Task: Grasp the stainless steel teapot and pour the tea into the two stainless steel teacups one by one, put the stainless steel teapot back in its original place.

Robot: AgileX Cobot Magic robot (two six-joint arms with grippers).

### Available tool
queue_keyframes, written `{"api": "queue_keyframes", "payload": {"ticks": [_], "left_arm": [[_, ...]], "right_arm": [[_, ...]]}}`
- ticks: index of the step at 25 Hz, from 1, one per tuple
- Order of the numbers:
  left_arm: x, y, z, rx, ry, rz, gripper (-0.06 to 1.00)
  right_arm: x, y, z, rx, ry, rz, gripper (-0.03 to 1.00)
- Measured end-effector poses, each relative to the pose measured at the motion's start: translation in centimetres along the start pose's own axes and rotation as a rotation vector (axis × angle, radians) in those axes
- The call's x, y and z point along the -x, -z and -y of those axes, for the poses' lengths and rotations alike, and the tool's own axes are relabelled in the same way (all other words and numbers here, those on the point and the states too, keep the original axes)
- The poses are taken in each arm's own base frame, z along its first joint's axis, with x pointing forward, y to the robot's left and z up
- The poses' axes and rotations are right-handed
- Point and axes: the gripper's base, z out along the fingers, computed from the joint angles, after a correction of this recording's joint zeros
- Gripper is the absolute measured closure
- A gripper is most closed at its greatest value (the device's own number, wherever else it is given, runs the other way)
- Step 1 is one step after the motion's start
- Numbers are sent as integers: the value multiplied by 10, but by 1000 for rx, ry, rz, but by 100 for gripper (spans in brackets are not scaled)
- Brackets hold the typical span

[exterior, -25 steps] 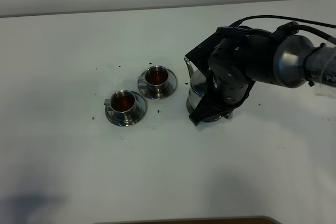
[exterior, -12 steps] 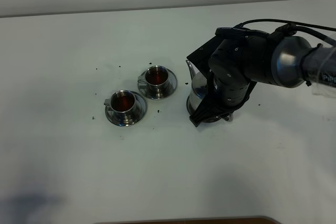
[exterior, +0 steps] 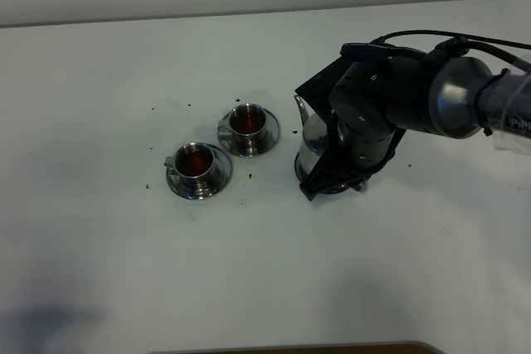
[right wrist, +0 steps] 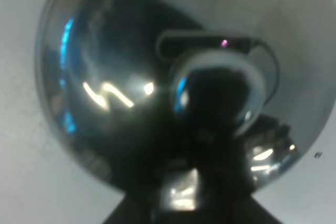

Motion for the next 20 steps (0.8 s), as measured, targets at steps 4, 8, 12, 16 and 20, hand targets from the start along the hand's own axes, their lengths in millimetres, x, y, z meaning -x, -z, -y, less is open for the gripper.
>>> {"api": "queue_keyframes", "payload": {"ticks": [4, 8, 12, 16, 20], "left_arm": [[0, 0, 0, 0, 0, 0, 52], [0, 0, 0, 0, -1, 0, 52], [0, 0, 0, 0, -1, 0, 52], [0, 0, 0, 0, -1, 0, 52], [0, 0, 0, 0, -1, 0, 52]], "right_arm": [[-4, 1, 1, -11, -2, -41, 55], [-8, 13, 4, -17, -16, -72, 42], [-19, 46, 11, -15, -59, -134, 39], [-41, 84, 19, -19, -49, -209, 44], [-83, 119, 24, 41, -17, -184, 49]]}}
